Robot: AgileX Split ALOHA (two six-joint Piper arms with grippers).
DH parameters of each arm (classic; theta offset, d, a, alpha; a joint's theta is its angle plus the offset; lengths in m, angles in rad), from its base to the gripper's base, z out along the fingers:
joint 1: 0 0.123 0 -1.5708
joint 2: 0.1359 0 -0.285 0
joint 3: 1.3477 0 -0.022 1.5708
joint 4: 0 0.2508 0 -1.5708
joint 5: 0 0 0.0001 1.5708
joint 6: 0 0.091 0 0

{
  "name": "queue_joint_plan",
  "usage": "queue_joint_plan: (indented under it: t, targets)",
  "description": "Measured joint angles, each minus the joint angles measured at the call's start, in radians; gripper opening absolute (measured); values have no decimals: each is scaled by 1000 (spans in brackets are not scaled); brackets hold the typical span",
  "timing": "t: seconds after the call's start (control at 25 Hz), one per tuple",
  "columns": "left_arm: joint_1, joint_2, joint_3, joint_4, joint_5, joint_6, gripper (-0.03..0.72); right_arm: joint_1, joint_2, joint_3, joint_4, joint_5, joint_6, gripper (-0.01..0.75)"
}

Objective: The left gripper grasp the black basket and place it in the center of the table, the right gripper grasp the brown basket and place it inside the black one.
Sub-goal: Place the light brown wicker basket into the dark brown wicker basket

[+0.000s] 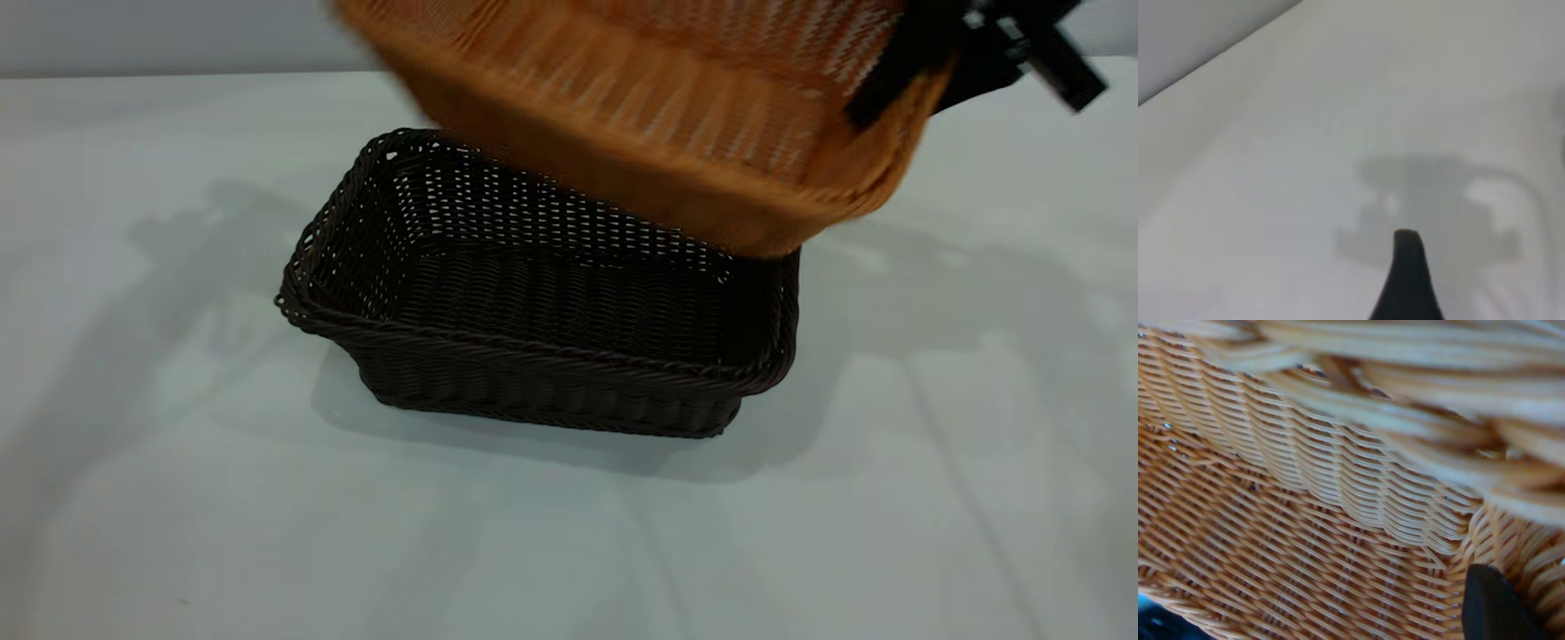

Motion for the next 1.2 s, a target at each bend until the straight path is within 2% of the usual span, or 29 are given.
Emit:
queue_joint_plan:
  t: [0.16, 0.36, 0.76, 1.2]
  targets:
    - [12, 0, 0, 0, -12, -3, 527, 103, 0, 0, -72, -25, 53, 78]
    - [12, 0, 0, -1, -31, -3, 527, 165, 0, 0, -93, -97, 96, 78]
    - [12, 0, 0, -1, -41, -3, 527, 181, 71, -2, -91, -117, 110, 78]
    - [12, 0, 7, -1, -42, -4, 527, 181, 80, -2, -167, -175, 129, 83]
